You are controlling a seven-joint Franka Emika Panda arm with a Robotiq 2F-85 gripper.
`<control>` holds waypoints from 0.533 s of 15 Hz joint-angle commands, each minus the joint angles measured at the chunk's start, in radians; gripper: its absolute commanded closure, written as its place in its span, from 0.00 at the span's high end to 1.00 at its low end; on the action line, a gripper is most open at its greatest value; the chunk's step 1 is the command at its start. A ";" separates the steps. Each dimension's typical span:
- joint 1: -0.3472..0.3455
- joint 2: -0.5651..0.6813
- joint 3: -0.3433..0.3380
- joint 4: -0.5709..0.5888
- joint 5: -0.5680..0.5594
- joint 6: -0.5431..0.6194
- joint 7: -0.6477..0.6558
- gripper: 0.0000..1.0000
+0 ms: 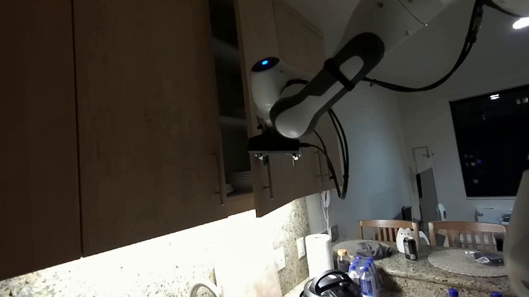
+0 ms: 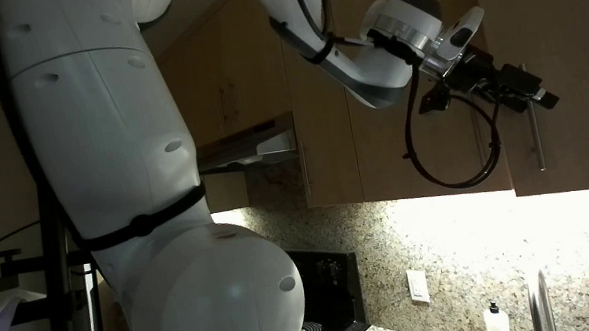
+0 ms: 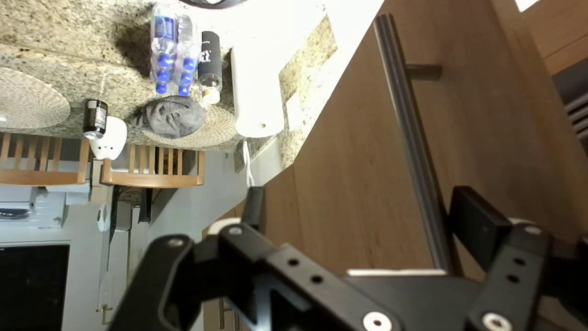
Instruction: Open the third cabinet door from the right
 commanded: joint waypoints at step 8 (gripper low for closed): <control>-0.087 -0.148 -0.028 -0.138 0.037 0.030 -0.159 1.00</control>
